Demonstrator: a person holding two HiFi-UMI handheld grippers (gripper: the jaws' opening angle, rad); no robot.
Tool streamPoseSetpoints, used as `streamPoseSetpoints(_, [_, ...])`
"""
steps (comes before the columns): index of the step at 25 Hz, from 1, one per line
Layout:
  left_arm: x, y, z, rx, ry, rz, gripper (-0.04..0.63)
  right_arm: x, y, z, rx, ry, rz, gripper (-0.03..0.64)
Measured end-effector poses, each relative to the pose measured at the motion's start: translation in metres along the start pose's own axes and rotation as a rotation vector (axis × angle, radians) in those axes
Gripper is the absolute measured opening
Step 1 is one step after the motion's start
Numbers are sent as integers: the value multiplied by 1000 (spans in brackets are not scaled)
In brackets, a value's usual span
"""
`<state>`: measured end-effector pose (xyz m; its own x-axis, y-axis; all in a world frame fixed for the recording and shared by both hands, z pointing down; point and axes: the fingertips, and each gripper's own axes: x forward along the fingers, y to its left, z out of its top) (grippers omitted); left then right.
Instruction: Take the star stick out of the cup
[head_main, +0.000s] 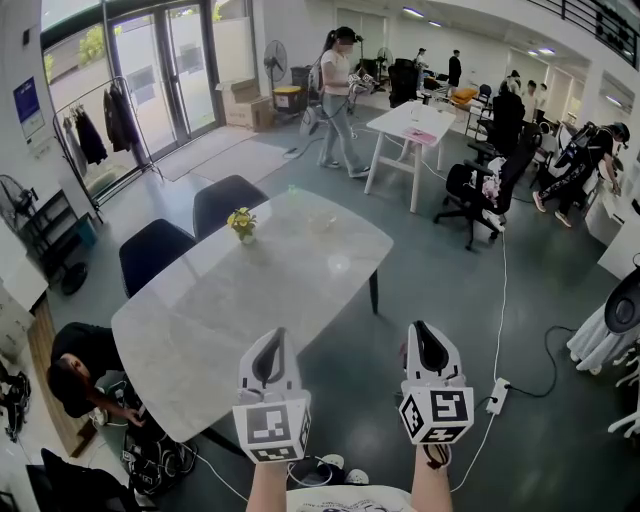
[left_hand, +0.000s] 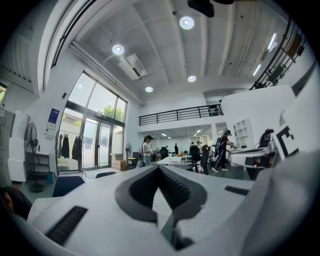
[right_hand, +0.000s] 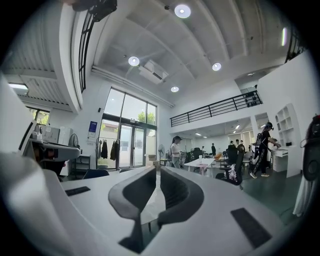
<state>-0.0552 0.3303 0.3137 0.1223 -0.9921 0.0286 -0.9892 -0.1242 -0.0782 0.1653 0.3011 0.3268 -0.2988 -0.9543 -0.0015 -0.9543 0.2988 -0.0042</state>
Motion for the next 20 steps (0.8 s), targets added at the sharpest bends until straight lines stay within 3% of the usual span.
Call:
streamPoseSetpoints(4, [7,9,-2,0,-2,-3,0,10,7,1,4,-12,17,37])
streamPoseSetpoints(6, [12,15,-5,-1,-3,-5,0,17,11,0,11,-13,32,163])
streamPoseSetpoints(20, [42,25,-17,-5,13,-57,0,28,8,-10,14,-6,-34,167])
